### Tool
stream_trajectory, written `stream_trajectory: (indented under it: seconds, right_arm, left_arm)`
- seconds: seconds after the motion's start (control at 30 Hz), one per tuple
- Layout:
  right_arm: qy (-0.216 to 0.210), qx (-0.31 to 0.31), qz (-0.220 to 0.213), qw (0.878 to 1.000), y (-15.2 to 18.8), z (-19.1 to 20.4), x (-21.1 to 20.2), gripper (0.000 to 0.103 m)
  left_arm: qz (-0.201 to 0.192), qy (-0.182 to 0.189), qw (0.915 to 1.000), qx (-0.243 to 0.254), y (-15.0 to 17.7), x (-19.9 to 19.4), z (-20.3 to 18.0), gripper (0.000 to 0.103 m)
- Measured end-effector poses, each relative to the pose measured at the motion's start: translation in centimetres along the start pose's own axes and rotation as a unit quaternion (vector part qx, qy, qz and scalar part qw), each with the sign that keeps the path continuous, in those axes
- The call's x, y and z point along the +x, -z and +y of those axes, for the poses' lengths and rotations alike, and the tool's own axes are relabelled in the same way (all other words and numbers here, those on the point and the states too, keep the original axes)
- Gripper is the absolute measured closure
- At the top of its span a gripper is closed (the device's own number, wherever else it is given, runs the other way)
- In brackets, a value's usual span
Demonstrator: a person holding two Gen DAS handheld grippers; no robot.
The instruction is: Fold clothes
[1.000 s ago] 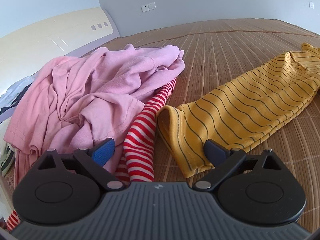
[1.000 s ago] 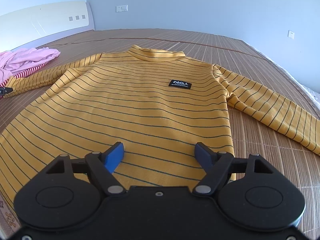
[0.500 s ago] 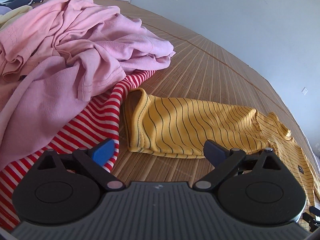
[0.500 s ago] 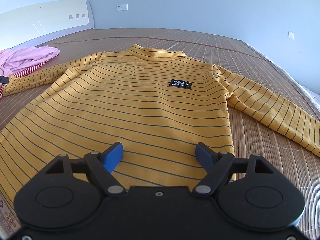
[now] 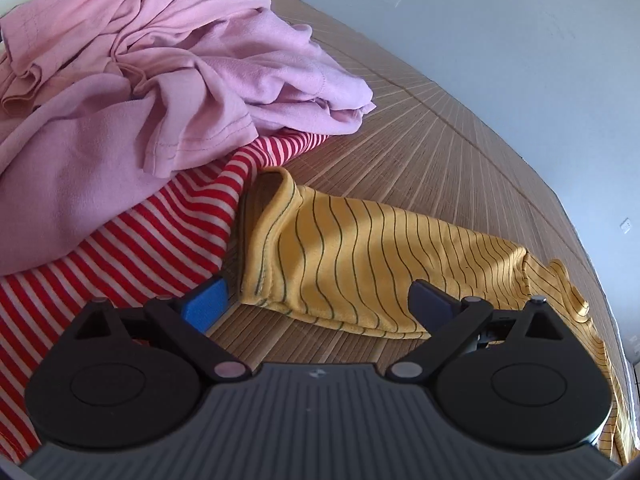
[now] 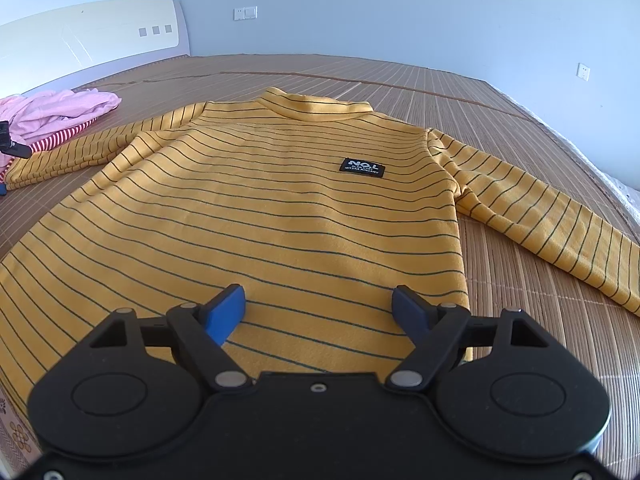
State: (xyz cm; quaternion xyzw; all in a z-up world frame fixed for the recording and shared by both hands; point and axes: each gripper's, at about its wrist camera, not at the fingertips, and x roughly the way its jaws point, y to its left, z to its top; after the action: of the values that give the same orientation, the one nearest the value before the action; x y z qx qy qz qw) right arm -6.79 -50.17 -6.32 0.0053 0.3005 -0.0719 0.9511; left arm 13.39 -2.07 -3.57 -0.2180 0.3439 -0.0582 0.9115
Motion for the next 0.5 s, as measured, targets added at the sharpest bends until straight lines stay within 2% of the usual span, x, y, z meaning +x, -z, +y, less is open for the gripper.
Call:
stream_trajectory:
  seconds: [0.23, 0.3, 0.33, 0.37, 0.4, 0.43, 0.5]
  right_arm:
    - [0.002, -0.003, 0.003, 1.000, -0.1, 0.1, 0.0, 0.021]
    - [0.000, -0.004, 0.006, 1.000, -0.1, 0.1, 0.0, 0.021]
    - [0.000, -0.004, 0.007, 1.000, -0.1, 0.1, 0.0, 0.021]
    - [-0.001, -0.004, 0.008, 1.000, -0.1, 0.1, 0.0, 0.021]
    - [-0.001, -0.004, 0.008, 1.000, -0.1, 0.1, 0.0, 0.021]
    - [-0.001, -0.004, 0.008, 1.000, -0.1, 0.1, 0.0, 0.021]
    - [0.000, -0.004, 0.008, 1.000, -0.1, 0.2, -0.1, 0.021]
  left_arm:
    - [-0.021, -0.006, 0.9997, -0.014, -1.0, 1.3, 0.5, 0.006]
    - [-0.035, -0.019, 0.9992, 0.001, -0.7, 1.6, 0.0, 0.031]
    - [-0.042, -0.033, 0.9985, 0.015, -0.5, 1.7, -0.4, 0.036]
    - [-0.048, -0.045, 0.9972, 0.035, -0.2, 1.8, -0.8, 0.047]
    - [-0.054, -0.052, 0.9959, 0.049, 0.1, 1.9, -1.0, 0.062]
    - [-0.058, -0.054, 0.9952, 0.057, 0.2, 1.9, -1.0, 0.070]
    - [-0.064, -0.054, 0.9941, 0.069, 0.4, 2.1, -1.1, 0.081]
